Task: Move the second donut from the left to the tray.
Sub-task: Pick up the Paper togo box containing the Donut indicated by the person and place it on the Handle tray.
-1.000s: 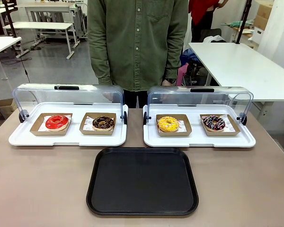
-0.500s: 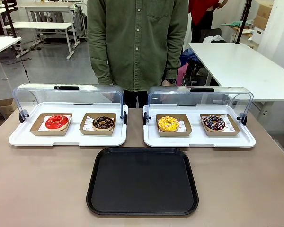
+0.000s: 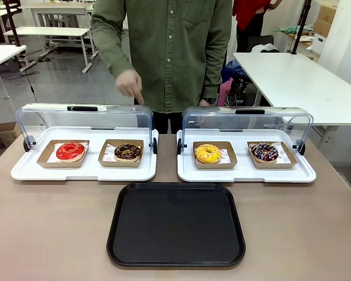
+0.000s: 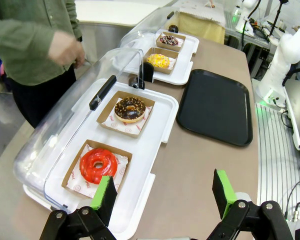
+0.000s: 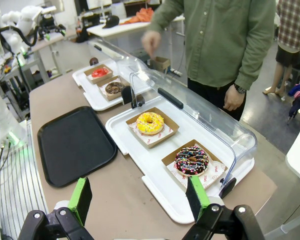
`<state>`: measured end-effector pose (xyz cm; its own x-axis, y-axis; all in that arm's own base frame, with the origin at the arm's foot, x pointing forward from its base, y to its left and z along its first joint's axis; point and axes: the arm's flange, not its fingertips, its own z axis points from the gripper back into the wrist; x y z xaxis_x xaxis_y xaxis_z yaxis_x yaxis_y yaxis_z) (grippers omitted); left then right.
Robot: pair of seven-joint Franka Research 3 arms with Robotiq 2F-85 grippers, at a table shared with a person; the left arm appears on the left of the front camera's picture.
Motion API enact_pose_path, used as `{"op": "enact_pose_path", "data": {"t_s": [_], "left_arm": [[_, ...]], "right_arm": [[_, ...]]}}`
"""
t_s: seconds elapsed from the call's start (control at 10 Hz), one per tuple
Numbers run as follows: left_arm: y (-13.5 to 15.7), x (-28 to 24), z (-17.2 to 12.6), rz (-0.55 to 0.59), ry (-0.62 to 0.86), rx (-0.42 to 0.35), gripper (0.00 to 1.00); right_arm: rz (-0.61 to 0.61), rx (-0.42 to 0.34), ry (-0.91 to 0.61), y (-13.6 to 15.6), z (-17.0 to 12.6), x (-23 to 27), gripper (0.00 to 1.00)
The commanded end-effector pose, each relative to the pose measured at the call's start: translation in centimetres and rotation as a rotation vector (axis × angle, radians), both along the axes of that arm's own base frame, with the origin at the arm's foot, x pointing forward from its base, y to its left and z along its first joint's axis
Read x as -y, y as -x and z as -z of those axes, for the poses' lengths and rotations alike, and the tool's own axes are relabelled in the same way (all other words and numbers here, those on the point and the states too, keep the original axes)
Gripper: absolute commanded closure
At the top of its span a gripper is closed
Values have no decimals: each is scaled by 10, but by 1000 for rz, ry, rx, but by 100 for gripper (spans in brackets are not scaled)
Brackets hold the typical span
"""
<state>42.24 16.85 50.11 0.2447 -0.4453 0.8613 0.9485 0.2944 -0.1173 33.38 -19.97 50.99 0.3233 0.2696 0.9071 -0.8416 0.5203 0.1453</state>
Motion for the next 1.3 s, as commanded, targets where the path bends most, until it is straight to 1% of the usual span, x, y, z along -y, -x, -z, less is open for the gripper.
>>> {"op": "enact_pose_path", "data": {"t_s": [0.0,1.2], "left_arm": [[1,0,-2,9,8,4,0],[1,0,-2,9,8,4,0]], "right_arm": [[-8,32,-7,-3,-2,1,0],[-8,32,-7,-3,-2,1,0]]}}
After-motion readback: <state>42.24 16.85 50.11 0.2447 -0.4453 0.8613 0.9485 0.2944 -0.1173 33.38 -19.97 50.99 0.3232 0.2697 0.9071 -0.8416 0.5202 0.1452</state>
